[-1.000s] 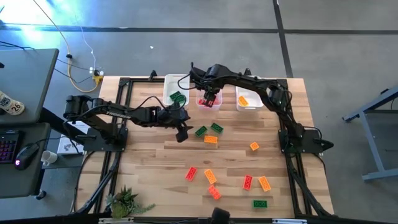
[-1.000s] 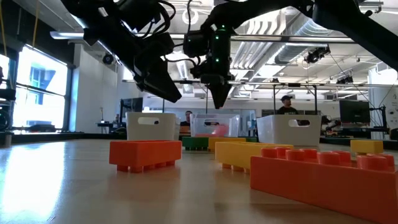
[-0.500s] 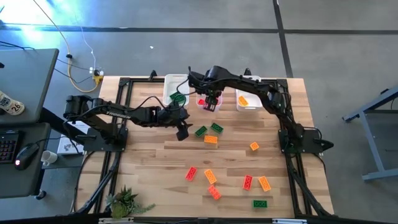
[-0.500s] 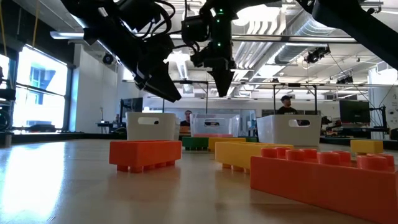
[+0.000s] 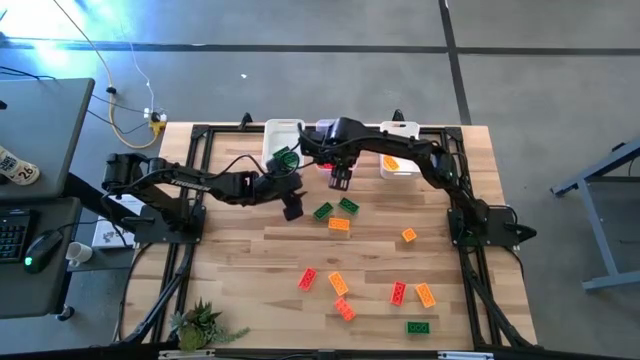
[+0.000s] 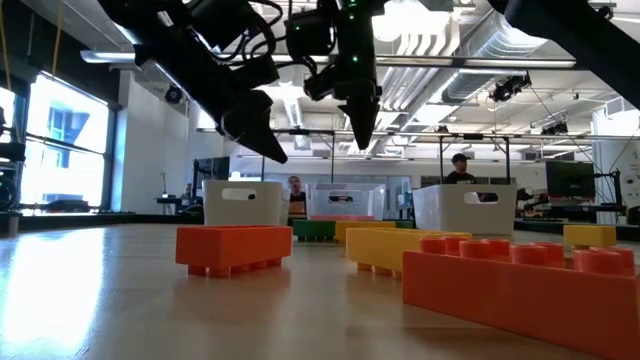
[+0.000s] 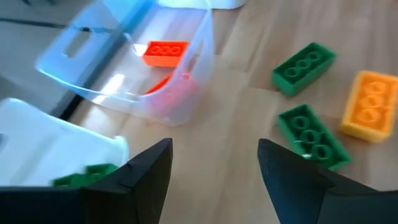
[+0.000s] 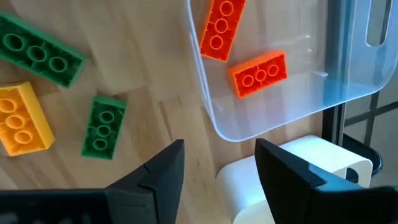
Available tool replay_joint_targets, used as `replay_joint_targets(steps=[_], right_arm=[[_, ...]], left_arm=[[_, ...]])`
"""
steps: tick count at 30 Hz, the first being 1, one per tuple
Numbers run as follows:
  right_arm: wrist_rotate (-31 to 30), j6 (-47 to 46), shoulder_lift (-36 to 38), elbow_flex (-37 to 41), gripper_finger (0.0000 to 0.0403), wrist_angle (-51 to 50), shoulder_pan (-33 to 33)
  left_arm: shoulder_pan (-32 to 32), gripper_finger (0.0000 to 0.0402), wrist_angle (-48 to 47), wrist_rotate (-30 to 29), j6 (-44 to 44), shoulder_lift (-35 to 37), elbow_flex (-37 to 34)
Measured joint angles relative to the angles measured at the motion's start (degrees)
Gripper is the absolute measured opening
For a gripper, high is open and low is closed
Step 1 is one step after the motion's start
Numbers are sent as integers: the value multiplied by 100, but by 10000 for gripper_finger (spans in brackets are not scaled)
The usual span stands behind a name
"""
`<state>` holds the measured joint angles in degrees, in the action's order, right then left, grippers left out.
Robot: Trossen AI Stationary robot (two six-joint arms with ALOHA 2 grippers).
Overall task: Sort & place blocks by color
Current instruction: Put the yellow game piece into the right white bin
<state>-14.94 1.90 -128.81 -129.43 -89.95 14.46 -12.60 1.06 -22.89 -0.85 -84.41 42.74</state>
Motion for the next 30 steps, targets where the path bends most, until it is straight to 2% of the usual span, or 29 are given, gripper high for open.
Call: replay_joint_targets(steps=[6, 9, 13, 16, 21, 30], right_arm=[[-4, 70, 72, 188, 183, 22, 100], [-8, 82, 281, 708, 183, -4, 193], [-212, -190, 838, 1592, 183, -5, 305], [-276, -565, 1315, 2202, 183, 6, 347], [-57, -1416, 2269, 3221, 183, 334, 301], [400, -2753, 4052, 5166, 183, 949, -164]], left_arm=[[-15, 223, 57, -653, -425, 79, -2], [-31, 223, 194, -975, -432, 146, 9], [-66, 223, 253, -1084, -450, 208, 1], [-95, 223, 318, -1092, -596, 205, 2], [-111, 223, 431, -1021, -732, 204, 2], [-110, 223, 456, -575, -537, 202, 2]])
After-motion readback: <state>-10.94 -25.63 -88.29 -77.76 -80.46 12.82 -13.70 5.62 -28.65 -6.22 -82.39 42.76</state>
